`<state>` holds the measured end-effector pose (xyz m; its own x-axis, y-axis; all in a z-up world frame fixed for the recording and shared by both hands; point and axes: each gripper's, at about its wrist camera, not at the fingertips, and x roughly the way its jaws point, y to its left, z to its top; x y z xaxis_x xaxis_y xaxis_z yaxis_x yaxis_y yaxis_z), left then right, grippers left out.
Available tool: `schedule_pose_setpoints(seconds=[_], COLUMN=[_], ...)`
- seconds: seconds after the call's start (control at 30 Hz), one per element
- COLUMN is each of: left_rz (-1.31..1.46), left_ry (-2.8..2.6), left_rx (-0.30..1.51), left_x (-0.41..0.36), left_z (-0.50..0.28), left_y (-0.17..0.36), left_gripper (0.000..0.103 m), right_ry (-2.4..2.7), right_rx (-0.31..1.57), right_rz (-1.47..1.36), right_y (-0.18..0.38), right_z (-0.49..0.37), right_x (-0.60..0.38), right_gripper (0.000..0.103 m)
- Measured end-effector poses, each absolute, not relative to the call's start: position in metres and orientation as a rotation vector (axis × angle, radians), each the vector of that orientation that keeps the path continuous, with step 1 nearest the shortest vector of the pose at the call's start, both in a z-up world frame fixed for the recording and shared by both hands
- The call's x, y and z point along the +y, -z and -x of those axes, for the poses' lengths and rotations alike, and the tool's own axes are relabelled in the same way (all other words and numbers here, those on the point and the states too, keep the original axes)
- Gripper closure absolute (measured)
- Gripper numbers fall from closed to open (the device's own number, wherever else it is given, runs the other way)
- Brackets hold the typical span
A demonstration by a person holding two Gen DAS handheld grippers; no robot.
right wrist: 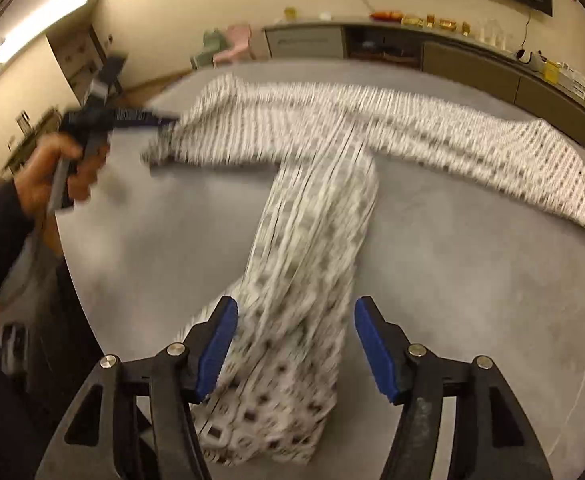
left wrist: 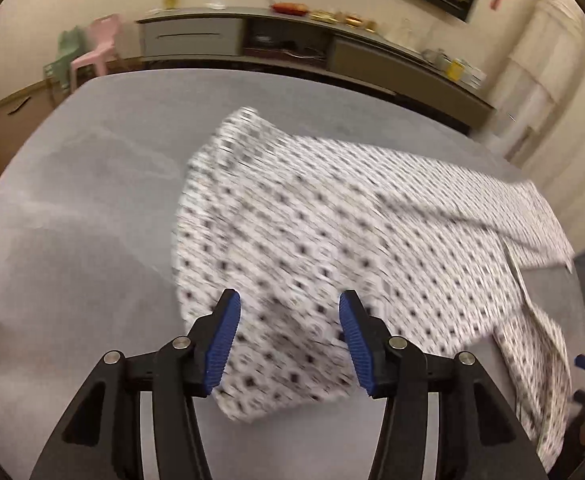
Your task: Fold clothes
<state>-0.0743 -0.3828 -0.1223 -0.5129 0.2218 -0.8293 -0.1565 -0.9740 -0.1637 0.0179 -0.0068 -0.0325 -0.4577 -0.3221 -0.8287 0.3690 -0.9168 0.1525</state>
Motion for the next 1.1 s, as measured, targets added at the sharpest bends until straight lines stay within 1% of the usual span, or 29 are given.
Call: schedule_pose_setpoints(seconds=[0.03, 0.07, 0.1, 0.13, 0.17, 0.2, 0.23, 0.27, 0.33, 0.37, 0.4, 0.43, 0.47, 0.5, 0.53, 0.57, 0.63, 0.67, 0.7, 0.73, 0.77, 0.8, 0.83, 0.93, 1.0, 1.1], left_rz=[1.402, 1.391, 1.384, 1.380, 1.389, 1.397, 1.406, 1.400, 1.323, 1.287, 1.263, 1.253, 1.270, 1.287, 1.309, 1.329, 1.367, 1.376, 1.365, 1.354, 1.348, 1.342, 1.337, 1.324, 1.300, 1.284], left_ry=[-2.553, -2.554, -2.568, -2.593, -2.619, -2.644, -2.669, -2.692, -2.718, -2.709, -2.677, -2.635, -2.572, -2.521, -2.494, -2.481, -2.516, -2.531, -2.540, -2.542, -2.540, -2.534, -2.516, -2.433, -2.393, -2.342], left_rx=[-0.062, -0.020, 0.032, 0.081, 0.116, 0.150, 0.186, 0.186, 0.092, 0.053, -0.001, -0.051, -0.094, -0.130, -0.152, -0.174, -0.217, -0.254, -0.315, -0.356, -0.383, -0.394, -0.356, -0.139, 0.052, 0.230], left_x=[-0.375, -0.368, -0.362, -0.358, -0.359, -0.360, -0.360, -0.364, -0.383, -0.394, -0.407, -0.420, -0.430, -0.441, -0.449, -0.458, -0.471, -0.477, -0.481, -0.481, -0.476, -0.470, -0.457, -0.404, -0.374, -0.349], left_z=[0.073, 0.073, 0.077, 0.081, 0.086, 0.091, 0.096, 0.099, 0.089, 0.079, 0.066, 0.054, 0.042, 0.031, 0.023, 0.017, 0.019, 0.022, 0.028, 0.037, 0.044, 0.050, 0.054, 0.063, 0.054, 0.046], left_y=[0.125, 0.128, 0.132, 0.137, 0.142, 0.146, 0.150, 0.150, 0.131, 0.122, 0.115, 0.112, 0.113, 0.116, 0.121, 0.124, 0.125, 0.123, 0.117, 0.113, 0.106, 0.101, 0.100, 0.107, 0.121, 0.141], left_gripper=[0.050, 0.050, 0.050, 0.052, 0.063, 0.102, 0.102, 0.102, 0.102, 0.102, 0.102, 0.098, 0.095, 0.091, 0.085, 0.081, 0.075, 0.073, 0.065, 0.052, 0.047, 0.045, 0.045, 0.044, 0.044, 0.044], right_ry=[2.368, 2.361, 2.381, 2.411, 2.482, 2.554, 2.640, 2.739, 2.848, 2.883, 2.905, 2.905, 2.892, 2.862, 2.829, 2.837, 2.840, 2.910, 2.949, 2.975, 2.988, 2.991, 2.983, 2.897, 2.893, 2.885], right_rx=[0.092, 0.129, 0.184, 0.231, 0.317, 0.409, 0.480, 0.557, 0.694, 0.813, 0.939, 1.123, 1.313, 1.431, 1.513, 1.464, 1.334, 1.118, 0.919, 0.723, 0.527, 0.334, 0.143, -0.410, -0.434, -0.451], right_rz=[-1.375, -1.416, -1.438, -1.437, -1.417, -1.392, -1.340, -1.240, -1.030, -0.920, -0.866, -0.840, -0.812, -0.834, -0.920, -1.055, -1.332, -1.416, -1.427, -1.427, -1.422, -1.412, -1.396, -1.324, -1.351, -1.418], right_y=[0.042, 0.051, 0.054, 0.053, 0.041, 0.029, 0.009, -0.023, -0.074, -0.093, -0.098, -0.089, -0.079, -0.064, -0.043, -0.030, -0.004, -0.005, -0.008, -0.010, -0.013, -0.015, -0.017, -0.024, -0.019, -0.005], right_z=[-0.022, -0.022, -0.019, -0.017, -0.012, -0.007, -0.005, -0.009, -0.031, -0.047, -0.057, -0.065, -0.072, -0.075, -0.071, -0.065, -0.052, -0.048, -0.049, -0.051, -0.052, -0.054, -0.055, -0.060, -0.060, -0.056], right_x=[-0.012, -0.012, -0.008, -0.006, 0.001, 0.009, 0.019, 0.030, 0.042, 0.047, 0.052, 0.058, 0.065, 0.074, 0.088, 0.104, 0.137, 0.152, 0.160, 0.167, 0.174, 0.181, 0.188, 0.209, 0.217, 0.228], right_gripper=[0.051, 0.090, 0.097, 0.097, 0.097, 0.098, 0.098, 0.098, 0.098, 0.097, 0.097, 0.096, 0.093, 0.089, 0.081, 0.078, 0.078, 0.078, 0.076, 0.075, 0.072, 0.070, 0.067, 0.064, 0.063, 0.061])
